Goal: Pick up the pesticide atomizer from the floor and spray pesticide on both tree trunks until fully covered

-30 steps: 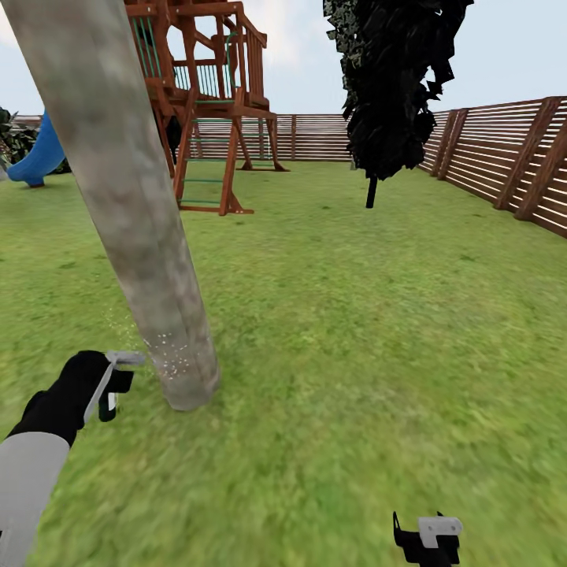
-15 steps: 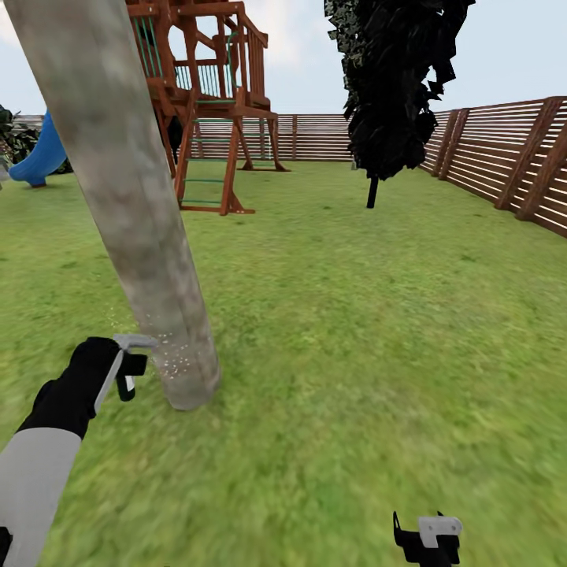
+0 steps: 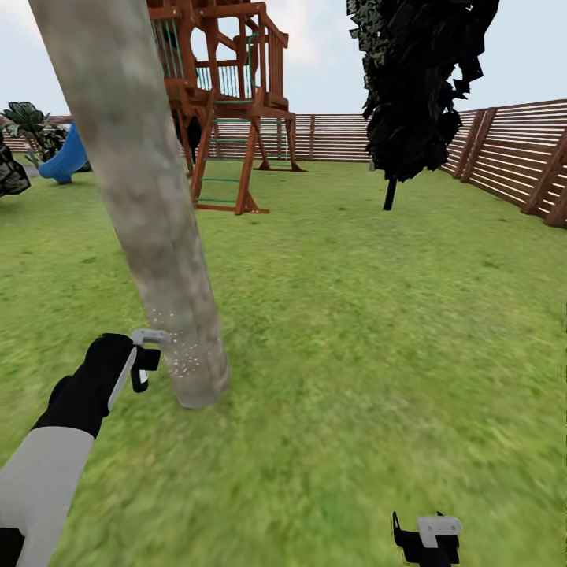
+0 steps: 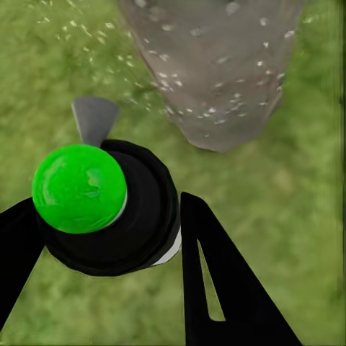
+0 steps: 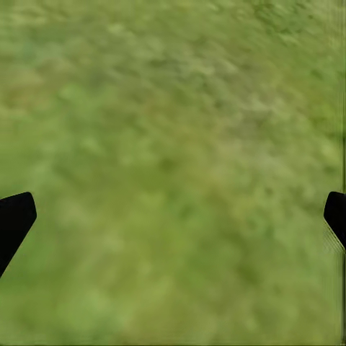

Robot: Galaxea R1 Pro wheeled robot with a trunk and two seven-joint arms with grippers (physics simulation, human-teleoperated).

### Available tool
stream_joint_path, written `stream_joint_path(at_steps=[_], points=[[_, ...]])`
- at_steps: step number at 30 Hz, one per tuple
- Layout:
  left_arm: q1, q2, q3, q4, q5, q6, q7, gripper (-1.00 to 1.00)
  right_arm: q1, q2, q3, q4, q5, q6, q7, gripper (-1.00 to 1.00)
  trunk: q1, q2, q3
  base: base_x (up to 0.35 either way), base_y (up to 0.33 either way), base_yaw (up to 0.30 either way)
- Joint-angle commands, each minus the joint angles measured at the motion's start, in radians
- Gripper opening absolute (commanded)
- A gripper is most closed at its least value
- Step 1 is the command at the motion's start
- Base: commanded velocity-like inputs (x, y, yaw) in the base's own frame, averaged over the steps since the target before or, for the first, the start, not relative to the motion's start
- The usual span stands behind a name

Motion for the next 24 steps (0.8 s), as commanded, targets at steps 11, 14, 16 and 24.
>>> stream_joint_path(at_steps=[11, 14, 16, 24], points=[[0.001, 0.011, 0.002, -0.037, -0.006, 0.002, 0.002, -1.00, 0.000, 0.000, 0.000, 0.000, -0.001, 0.000, 0.000, 1.00, 0.000, 0.000, 0.000, 0.006, -0.273, 0.024], [0.003, 0.012, 0.002, -0.037, -0.006, 0.002, 0.003, -1.00, 0.000, 0.000, 0.000, 0.000, -0.002, 0.000, 0.000, 1.00, 0.000, 0.000, 0.000, 0.053, -0.274, 0.260], [0.004, 0.013, 0.003, -0.037, -0.006, 0.002, 0.004, -1.00, 0.000, 0.000, 0.000, 0.000, -0.002, 0.000, 0.000, 1.00, 0.000, 0.000, 0.000, 0.128, -0.271, 0.275], [0.005, 0.009, 0.000, -0.037, -0.006, 0.002, 0.005, -1.00, 0.000, 0.000, 0.000, 0.000, -0.002, 0.000, 0.000, 1.00, 0.000, 0.000, 0.000, 0.161, -0.254, 0.167]])
